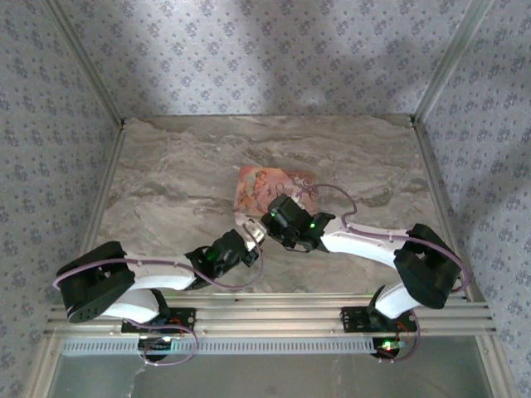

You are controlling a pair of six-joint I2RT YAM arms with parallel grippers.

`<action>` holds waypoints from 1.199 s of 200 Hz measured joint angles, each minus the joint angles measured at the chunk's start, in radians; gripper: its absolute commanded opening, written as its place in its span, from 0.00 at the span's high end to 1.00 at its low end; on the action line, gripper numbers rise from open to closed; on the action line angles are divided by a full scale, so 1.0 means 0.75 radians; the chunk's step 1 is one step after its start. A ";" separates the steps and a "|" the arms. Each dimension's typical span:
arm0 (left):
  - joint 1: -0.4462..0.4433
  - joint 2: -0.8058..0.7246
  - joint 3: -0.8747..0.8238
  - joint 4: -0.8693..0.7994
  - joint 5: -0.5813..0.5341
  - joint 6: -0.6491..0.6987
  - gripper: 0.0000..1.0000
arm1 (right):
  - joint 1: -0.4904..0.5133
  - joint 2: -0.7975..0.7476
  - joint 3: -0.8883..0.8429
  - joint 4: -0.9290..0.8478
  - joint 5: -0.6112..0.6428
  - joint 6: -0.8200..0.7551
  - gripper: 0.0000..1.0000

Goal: Unlock a padlock with a key

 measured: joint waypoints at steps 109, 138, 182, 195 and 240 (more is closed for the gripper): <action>-0.064 0.020 -0.001 -0.010 -0.082 -0.005 1.00 | 0.006 0.011 -0.022 0.030 -0.002 0.019 0.67; -0.069 0.028 -0.001 -0.011 -0.091 -0.005 1.00 | 0.005 0.023 -0.022 0.037 -0.007 0.019 0.67; -0.077 0.029 -0.001 -0.015 -0.091 -0.005 1.00 | 0.004 0.049 -0.022 0.042 -0.022 0.019 0.68; -0.081 0.029 -0.001 -0.015 -0.091 -0.005 1.00 | 0.004 0.058 -0.022 0.047 -0.026 0.020 0.70; -0.098 0.029 -0.002 -0.033 -0.087 -0.005 1.00 | 0.004 0.084 -0.022 0.089 -0.042 0.038 0.94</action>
